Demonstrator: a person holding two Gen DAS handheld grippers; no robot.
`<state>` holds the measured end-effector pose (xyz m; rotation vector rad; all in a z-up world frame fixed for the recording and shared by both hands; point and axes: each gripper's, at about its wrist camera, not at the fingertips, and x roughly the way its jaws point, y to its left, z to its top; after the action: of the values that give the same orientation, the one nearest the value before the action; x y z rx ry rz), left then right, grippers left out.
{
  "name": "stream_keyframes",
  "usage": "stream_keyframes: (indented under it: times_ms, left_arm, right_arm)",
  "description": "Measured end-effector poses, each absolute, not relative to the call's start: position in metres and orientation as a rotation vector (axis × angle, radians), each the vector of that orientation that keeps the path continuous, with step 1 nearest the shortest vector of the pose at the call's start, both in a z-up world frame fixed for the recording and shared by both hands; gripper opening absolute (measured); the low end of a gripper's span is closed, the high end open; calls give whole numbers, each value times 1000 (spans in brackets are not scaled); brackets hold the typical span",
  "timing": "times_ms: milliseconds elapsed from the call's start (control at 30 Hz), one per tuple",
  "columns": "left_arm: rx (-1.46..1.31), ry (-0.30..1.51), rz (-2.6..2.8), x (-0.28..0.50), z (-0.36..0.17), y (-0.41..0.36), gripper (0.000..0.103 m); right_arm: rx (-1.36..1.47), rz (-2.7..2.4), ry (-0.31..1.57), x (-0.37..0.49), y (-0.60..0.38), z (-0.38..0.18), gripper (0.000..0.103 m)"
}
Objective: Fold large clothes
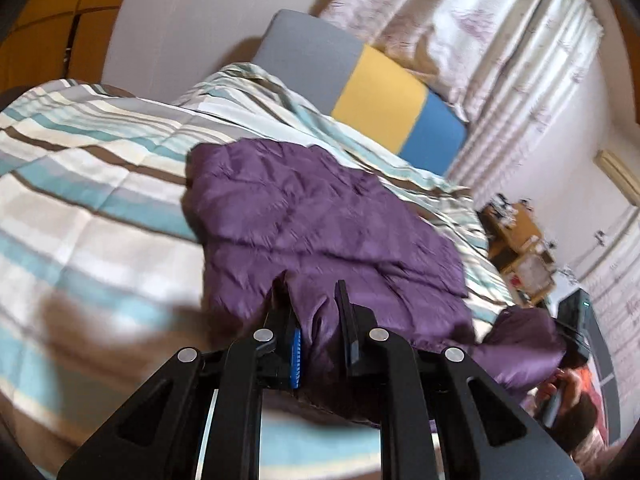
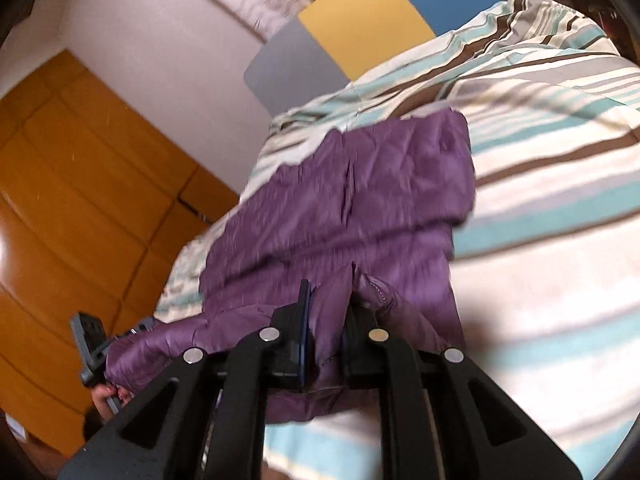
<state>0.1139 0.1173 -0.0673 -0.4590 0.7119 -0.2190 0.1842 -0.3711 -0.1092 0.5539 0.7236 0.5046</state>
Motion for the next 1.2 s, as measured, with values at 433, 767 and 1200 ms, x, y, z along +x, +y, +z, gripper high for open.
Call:
stream_keyframes:
  times_ms: [433, 767, 1200]
  left_arm:
    - [-421, 750, -26, 209, -98, 116, 62]
    - [-490, 640, -59, 160, -118, 124, 100]
    - [-378, 814, -209, 139, -128, 85, 31]
  right_arm:
    - [722, 329, 717, 265, -391, -159, 37]
    - [660, 317, 716, 224, -399, -176, 84]
    - [524, 428, 791, 185, -378, -172, 21]
